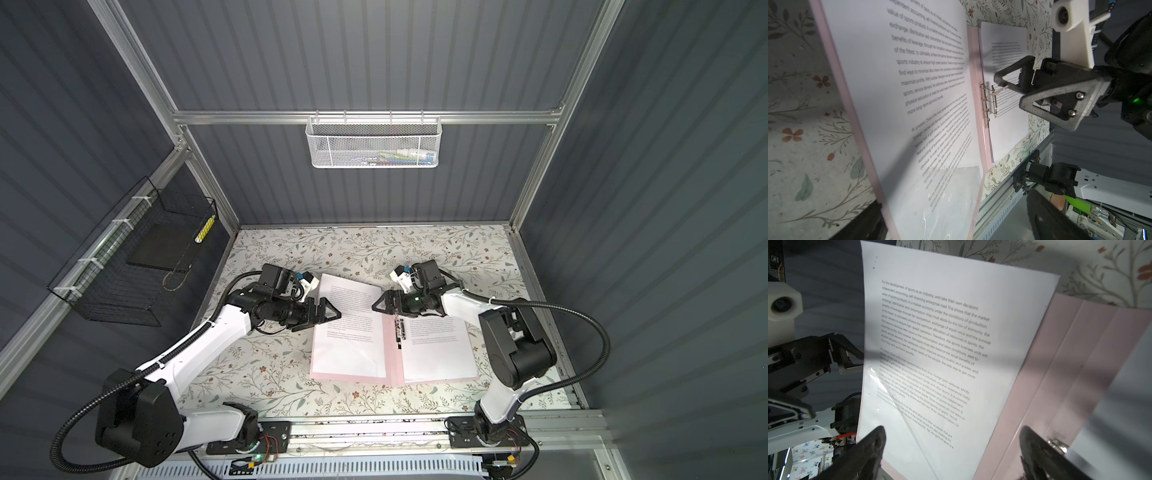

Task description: Put the files into the folder

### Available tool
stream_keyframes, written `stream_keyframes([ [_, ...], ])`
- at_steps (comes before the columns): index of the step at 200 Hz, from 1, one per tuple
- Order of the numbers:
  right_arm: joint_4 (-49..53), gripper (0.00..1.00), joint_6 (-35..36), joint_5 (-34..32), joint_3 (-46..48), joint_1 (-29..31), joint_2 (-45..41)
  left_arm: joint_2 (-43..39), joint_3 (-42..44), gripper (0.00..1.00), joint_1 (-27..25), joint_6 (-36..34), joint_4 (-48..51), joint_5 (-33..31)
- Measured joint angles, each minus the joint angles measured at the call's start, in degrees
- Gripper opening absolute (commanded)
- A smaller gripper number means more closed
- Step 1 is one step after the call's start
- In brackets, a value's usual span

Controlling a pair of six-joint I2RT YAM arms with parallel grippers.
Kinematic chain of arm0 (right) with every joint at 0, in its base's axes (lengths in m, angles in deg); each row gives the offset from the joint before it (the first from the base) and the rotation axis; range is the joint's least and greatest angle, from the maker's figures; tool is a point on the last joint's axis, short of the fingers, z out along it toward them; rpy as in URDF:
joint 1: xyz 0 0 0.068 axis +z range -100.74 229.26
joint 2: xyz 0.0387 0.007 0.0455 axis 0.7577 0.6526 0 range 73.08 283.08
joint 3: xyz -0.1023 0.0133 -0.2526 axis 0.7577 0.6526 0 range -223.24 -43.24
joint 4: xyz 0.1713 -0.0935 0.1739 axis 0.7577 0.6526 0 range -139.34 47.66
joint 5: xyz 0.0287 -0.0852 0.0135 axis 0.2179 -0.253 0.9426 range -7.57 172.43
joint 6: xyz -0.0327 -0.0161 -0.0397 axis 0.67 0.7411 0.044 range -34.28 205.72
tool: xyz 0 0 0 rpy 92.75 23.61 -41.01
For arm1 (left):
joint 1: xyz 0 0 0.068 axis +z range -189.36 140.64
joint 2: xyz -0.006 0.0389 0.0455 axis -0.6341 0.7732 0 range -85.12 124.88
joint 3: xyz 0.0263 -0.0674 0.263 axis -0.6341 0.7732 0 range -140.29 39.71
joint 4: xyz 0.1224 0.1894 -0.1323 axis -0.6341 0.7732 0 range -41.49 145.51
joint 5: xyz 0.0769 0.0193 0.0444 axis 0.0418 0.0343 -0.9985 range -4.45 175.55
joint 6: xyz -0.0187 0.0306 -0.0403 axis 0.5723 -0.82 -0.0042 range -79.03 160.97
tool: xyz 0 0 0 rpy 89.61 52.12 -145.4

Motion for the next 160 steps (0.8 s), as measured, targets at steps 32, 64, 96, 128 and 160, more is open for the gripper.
stream_keyframes([
  [32,-2.80,0.99,-2.60,0.61,8.39,0.66,-3.76,0.00,0.00,1.00,0.00,0.00,-0.22,0.07],
  [64,-4.20,0.99,-4.50,-0.33,13.25,1.20,-6.60,0.00,0.00,1.00,0.00,-0.02,-0.28,0.42],
  [96,-2.91,0.99,-6.62,-5.31,15.19,1.90,-13.25,0.00,0.00,1.00,0.00,-0.04,-0.33,0.42],
  [128,0.37,0.99,-13.05,-15.74,15.30,2.21,-23.93,-0.02,0.00,1.00,0.00,-0.28,-0.13,-0.04],
  [160,2.80,0.69,-26.58,-26.62,21.29,2.62,-38.16,-0.59,0.31,1.00,0.00,-0.46,0.00,-0.70],
])
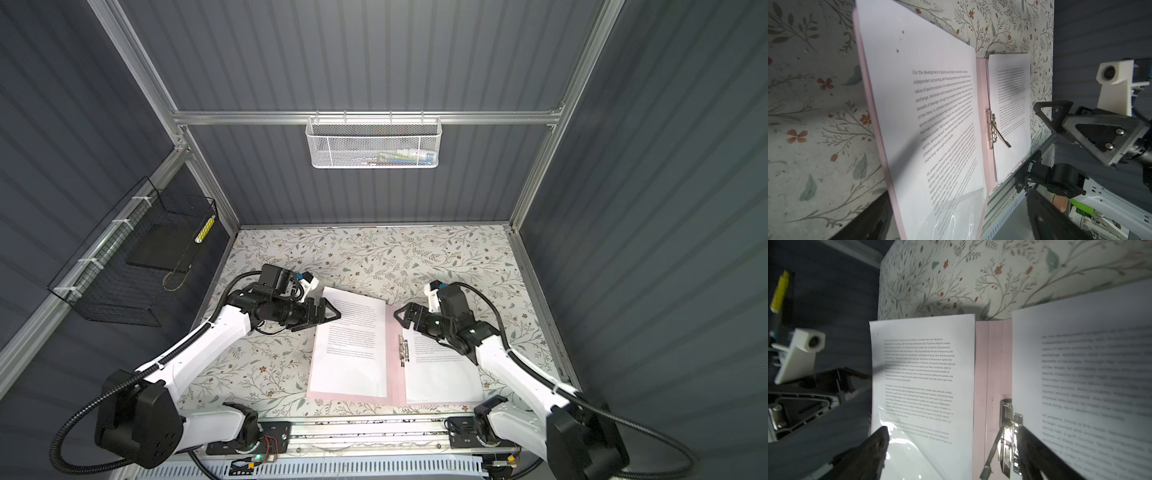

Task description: Put the files into the folder

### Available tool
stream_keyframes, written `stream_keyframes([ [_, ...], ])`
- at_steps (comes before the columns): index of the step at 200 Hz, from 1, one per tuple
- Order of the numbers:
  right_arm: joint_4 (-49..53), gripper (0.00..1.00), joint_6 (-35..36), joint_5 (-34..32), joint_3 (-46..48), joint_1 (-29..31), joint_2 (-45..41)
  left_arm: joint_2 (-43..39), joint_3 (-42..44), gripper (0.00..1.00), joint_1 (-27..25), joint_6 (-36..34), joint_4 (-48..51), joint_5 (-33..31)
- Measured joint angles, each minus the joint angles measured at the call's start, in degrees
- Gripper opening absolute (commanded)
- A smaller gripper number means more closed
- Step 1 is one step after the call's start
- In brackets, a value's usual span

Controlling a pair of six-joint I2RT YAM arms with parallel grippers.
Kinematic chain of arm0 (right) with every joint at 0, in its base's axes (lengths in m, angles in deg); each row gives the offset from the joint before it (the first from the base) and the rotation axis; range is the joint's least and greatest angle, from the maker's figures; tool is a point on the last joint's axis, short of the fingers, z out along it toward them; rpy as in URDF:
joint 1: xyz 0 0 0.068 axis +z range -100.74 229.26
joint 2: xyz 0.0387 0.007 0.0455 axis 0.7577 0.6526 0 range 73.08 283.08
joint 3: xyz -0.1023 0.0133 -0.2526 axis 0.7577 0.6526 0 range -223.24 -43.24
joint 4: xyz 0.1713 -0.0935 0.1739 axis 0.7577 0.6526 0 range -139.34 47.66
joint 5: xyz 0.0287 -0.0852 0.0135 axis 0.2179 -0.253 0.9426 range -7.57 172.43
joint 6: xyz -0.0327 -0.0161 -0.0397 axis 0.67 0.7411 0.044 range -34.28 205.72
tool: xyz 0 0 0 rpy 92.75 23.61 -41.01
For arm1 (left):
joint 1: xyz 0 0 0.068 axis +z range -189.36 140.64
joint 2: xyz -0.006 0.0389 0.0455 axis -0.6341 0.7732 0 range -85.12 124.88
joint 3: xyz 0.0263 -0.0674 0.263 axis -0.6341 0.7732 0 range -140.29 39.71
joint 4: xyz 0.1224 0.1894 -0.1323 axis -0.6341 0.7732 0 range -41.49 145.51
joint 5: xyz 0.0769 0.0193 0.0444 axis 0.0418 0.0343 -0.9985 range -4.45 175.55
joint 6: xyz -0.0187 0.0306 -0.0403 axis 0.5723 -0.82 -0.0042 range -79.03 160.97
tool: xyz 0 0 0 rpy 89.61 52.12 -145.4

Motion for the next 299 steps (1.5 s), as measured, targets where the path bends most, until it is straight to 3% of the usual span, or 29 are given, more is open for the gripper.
stream_keyframes([
  [34,6.12,0.58,-15.69,-8.48,5.20,5.42,-9.29,-1.22,1.66,1.00,0.00,0.02,-0.44,-0.26],
  [55,8.70,0.42,-22.73,-11.56,4.96,10.29,-7.48,-1.27,2.80,1.00,0.00,0.07,-1.05,-0.42],
  [105,8.46,0.33,-34.56,-14.27,3.02,16.83,2.05,-1.27,3.45,1.00,0.00,0.07,-2.21,-0.28],
  [194,5.84,0.23,-39.36,-14.78,1.42,16.98,6.19,-1.25,4.07,1.00,0.00,0.04,-3.50,0.31],
  [299,5.44,0.18,-41.97,-14.60,1.62,18.27,6.47,-1.25,4.11,1.00,0.00,0.04,-3.87,0.68],
])
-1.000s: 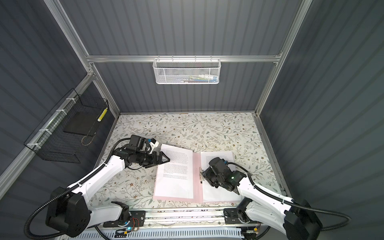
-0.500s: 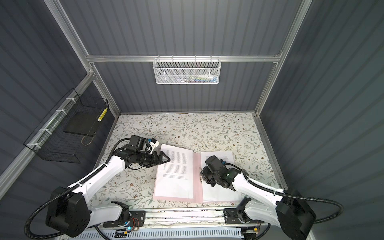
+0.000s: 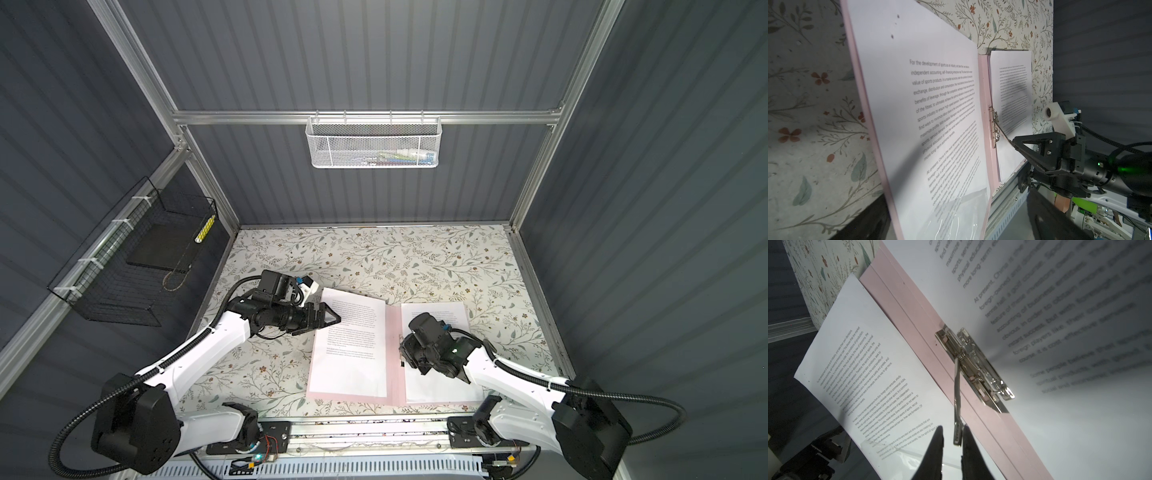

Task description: Put the files into the folder

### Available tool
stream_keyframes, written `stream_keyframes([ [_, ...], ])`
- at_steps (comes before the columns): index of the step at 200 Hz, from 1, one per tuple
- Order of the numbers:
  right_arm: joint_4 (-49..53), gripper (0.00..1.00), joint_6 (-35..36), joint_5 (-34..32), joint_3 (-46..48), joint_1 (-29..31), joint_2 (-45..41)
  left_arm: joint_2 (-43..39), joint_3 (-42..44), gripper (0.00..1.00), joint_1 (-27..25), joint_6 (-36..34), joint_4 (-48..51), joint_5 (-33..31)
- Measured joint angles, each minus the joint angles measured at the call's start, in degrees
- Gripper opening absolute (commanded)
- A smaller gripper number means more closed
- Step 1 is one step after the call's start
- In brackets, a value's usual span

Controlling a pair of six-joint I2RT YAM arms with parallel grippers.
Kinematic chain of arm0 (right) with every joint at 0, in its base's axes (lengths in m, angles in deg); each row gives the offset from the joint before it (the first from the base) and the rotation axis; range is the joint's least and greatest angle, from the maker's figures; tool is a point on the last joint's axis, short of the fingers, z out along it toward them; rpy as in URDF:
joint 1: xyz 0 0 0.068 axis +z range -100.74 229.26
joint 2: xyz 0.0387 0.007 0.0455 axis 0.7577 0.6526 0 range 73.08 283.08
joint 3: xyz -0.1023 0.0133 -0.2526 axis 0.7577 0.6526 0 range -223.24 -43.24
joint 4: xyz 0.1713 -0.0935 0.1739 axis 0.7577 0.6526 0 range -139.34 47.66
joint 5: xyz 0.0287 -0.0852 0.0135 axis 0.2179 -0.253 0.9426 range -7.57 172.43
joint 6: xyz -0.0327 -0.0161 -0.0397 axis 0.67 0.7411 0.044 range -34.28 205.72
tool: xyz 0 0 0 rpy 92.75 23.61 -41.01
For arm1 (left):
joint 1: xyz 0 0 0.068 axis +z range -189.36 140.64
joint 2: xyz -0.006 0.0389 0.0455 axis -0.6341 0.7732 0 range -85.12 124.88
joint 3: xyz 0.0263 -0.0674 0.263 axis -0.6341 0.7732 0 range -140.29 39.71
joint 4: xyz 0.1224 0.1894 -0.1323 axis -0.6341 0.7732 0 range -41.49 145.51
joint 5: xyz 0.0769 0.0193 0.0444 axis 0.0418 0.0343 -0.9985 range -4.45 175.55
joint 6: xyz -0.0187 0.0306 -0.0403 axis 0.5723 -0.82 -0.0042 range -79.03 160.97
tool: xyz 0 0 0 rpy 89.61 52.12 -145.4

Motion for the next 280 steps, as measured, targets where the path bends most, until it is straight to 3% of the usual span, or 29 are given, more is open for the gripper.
stream_keyframes([
  [81,-0.31,0.14,-1.42,-0.04,0.63,0.37,1.70,0.00,0.00,1.00,0.00,0.00,0.02,0.00],
  [148,-0.72,0.00,-1.92,-0.31,0.68,0.52,1.70,-0.02,0.35,1.00,0.00,0.24,-0.26,0.00],
  [179,-1.25,0.00,-2.10,-0.26,0.68,0.57,1.92,-0.31,1.44,0.99,0.00,1.62,-0.55,-0.02],
  [197,-1.86,0.00,-1.79,-0.44,0.66,0.57,2.29,-0.72,2.29,0.95,0.00,3.67,-1.11,-0.09],
  [241,-3.74,0.00,2.21,-0.55,-2.71,-1.22,6.91,-0.68,4.11,0.69,0.00,10.43,-4.26,-1.14],
  [280,-7.32,0.00,7.87,1.33,-6.73,-6.25,12.52,1.25,4.13,0.66,1.18,13.35,-6.51,-1.27],
])
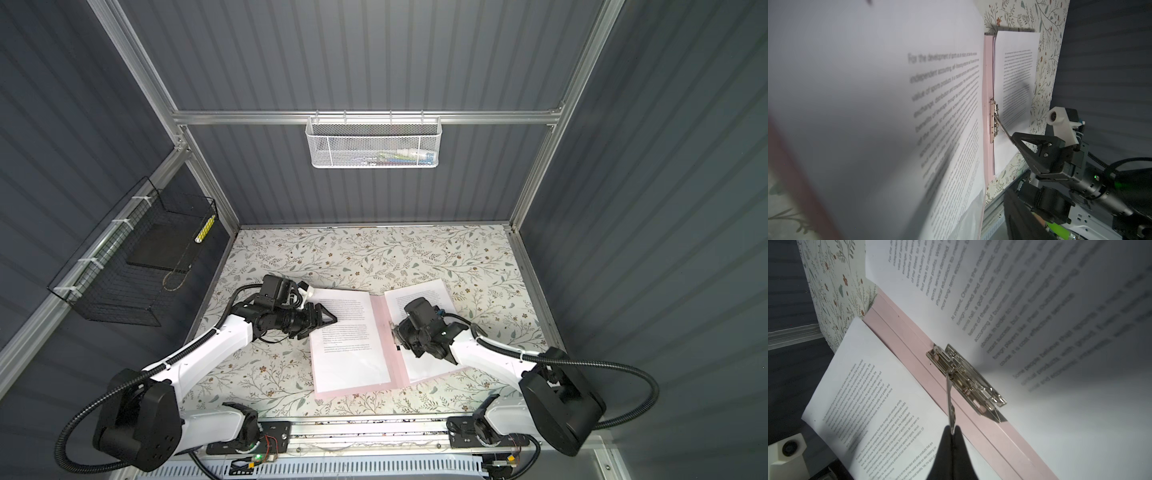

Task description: Put the files into the folder

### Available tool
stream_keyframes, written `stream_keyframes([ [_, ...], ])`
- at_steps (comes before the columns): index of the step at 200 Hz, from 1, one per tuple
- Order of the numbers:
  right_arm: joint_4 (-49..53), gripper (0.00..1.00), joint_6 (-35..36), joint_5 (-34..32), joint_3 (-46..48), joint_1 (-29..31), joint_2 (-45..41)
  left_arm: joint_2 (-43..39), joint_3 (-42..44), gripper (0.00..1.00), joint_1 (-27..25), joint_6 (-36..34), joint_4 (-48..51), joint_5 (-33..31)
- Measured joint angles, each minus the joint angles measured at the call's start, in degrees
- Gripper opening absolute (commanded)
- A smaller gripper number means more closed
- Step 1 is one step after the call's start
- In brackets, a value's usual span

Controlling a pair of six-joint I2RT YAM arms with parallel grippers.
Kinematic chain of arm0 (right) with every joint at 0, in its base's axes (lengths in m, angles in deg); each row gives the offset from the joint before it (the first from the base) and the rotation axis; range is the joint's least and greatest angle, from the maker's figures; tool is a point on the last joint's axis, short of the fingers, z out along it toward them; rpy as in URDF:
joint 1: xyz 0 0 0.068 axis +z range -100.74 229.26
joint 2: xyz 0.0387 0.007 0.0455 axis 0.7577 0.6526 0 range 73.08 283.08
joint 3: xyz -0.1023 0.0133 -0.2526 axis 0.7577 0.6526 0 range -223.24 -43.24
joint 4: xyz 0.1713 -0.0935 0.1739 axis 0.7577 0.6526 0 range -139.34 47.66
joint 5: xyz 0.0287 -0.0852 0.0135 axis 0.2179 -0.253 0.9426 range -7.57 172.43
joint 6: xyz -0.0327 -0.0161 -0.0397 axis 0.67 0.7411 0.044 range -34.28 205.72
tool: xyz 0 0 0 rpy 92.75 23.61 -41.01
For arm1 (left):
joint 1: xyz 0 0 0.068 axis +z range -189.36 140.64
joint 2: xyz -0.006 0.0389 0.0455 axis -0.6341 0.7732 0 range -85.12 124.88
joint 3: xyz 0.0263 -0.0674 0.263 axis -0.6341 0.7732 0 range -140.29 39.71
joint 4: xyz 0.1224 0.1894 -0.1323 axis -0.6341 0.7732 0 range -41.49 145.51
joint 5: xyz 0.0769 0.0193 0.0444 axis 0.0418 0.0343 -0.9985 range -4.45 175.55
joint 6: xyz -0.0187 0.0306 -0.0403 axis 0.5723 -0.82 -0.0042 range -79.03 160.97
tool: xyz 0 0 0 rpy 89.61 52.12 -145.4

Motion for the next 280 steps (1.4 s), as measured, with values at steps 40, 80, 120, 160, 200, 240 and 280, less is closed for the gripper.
stream_keyframes([
  [40,-4.79,0.00,3.17,2.38,-1.64,-4.26,5.27,0.46,-0.07,0.65,1.27,0.63,-1.01,0.90],
  [80,-9.70,0.00,3.85,4.00,-2.38,-5.84,8.63,0.87,-0.44,0.42,1.79,0.35,-1.01,1.20],
  [120,-11.72,0.00,4.61,5.07,-1.88,-6.80,9.18,1.57,-1.14,0.19,1.90,0.44,-0.59,0.85],
  [160,-11.30,0.00,8.52,5.35,-1.53,-7.85,8.55,4.15,-3.43,0.00,1.90,-0.48,1.11,-0.90],
  [200,-11.89,0.00,13.60,5.84,-0.09,-8.15,8.55,7.87,-5.99,0.00,2.12,-1.90,3.74,-3.37],
  [240,-15.10,0.00,17.81,6.16,2.43,-8.31,8.00,8.26,-7.19,0.00,2.64,-3.39,6.27,-4.85],
  [280,-19.61,0.00,21.73,6.25,5.35,-8.31,8.04,8.72,-8.20,0.00,2.97,-4.46,7.96,-5.07],
])
